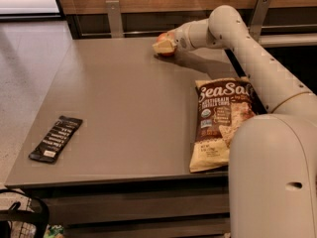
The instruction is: Move apple near rxbar chocolate
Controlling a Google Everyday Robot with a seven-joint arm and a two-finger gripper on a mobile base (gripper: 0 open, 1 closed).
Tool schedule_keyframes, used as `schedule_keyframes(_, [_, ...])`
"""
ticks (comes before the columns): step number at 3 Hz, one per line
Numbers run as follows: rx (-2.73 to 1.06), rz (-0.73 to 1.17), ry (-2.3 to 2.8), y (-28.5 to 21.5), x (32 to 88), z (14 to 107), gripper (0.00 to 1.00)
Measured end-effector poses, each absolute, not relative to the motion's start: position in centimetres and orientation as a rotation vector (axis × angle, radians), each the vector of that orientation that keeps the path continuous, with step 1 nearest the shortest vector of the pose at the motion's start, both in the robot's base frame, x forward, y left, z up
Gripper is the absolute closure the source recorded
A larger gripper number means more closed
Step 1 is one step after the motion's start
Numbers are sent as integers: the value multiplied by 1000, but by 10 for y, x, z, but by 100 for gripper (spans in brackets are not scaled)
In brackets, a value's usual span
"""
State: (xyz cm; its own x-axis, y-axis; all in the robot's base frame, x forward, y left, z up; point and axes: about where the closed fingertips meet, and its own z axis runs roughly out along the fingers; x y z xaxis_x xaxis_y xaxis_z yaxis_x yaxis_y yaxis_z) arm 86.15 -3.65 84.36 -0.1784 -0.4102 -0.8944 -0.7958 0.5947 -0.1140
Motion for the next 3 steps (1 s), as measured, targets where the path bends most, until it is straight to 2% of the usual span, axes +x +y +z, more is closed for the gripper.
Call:
schedule_keyframes(1, [-1012,511,1780,-30,858,852,100])
schedule_keyframes(3, [-1095,557,1703,-47,806,925,100])
